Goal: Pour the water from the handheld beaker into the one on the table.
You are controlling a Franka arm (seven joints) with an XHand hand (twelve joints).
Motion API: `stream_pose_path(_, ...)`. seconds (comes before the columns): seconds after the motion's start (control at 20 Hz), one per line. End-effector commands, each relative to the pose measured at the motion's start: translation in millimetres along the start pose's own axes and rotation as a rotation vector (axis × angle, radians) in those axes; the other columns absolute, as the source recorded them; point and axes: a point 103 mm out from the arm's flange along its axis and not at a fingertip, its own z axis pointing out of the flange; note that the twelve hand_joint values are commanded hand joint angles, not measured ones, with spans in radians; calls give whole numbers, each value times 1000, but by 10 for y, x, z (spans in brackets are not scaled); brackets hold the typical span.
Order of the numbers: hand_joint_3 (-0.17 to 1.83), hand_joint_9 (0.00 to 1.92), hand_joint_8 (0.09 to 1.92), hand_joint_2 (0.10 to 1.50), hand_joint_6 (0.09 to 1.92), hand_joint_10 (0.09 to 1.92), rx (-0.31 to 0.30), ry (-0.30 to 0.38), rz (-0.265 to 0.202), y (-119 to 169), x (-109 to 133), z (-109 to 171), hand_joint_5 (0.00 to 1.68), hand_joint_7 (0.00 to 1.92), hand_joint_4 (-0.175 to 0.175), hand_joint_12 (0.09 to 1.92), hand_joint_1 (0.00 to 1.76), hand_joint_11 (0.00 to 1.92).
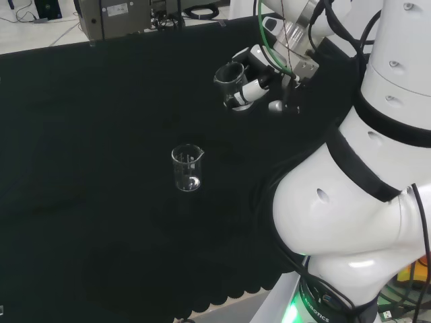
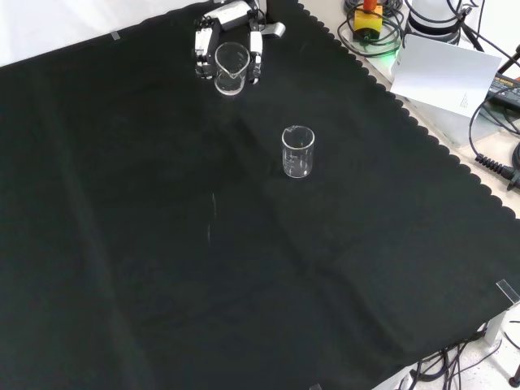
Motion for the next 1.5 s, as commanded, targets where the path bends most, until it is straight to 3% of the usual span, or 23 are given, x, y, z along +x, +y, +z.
stream_pose_path(0.05, 198, 1645, 391, 828, 457, 87, 145, -58, 18, -481, 302, 99, 1299, 1387, -175, 666, 1529, 1118)
stream_pose_path(0.55, 182, 1650, 327, 830, 415, 87, 283, -196, 10, -666, 511, 408, 1321, 1418, -175, 587, 1530, 1154)
stream_pose_path(0.9, 165, 1652, 271, 833, 382, 87, 325, -305, -13, -640, 642, 473, 1337, 1443, -175, 529, 1531, 1184)
stream_pose_path(1.5, 145, 1654, 195, 840, 347, 87, 392, -424, 38, -553, 719, 580, 1354, 1477, -175, 484, 1531, 1206)
